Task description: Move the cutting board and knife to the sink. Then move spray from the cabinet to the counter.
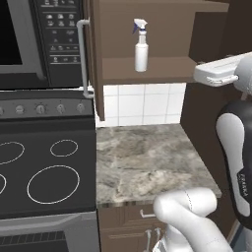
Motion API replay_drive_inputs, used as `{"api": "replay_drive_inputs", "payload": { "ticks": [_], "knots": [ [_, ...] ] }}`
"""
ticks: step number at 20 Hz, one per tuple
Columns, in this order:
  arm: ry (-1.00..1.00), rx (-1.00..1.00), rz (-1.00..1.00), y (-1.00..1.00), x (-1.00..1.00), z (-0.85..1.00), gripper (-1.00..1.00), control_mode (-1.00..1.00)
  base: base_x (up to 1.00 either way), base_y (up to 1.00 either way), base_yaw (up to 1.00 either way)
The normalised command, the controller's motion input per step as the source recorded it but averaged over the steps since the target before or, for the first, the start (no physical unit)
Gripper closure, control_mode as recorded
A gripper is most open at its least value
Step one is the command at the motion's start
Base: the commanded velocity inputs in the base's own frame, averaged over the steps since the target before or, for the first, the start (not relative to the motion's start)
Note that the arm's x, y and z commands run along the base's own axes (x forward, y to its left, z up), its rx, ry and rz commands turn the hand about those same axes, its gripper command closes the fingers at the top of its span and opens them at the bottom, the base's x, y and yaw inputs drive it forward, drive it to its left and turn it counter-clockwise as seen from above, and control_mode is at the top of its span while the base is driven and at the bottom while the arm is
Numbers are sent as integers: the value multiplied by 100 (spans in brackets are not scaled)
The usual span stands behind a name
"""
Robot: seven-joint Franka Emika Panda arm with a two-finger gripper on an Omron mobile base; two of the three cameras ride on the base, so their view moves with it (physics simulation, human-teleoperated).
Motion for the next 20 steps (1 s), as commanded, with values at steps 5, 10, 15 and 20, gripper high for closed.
{"api": "replay_drive_inputs", "payload": {
  "ticks": [5,10,15,20],
  "knots": [
    [-13,-7,2,10,4,4,-100,-100,0,0,0],
    [-2,-1,0,3,37,0,-100,-100,0,0,0],
    [0,0,0,9,52,0,-100,-100,0,0,0],
    [6,0,0,15,49,0,-100,-100,0,0,0]
  ]
}}
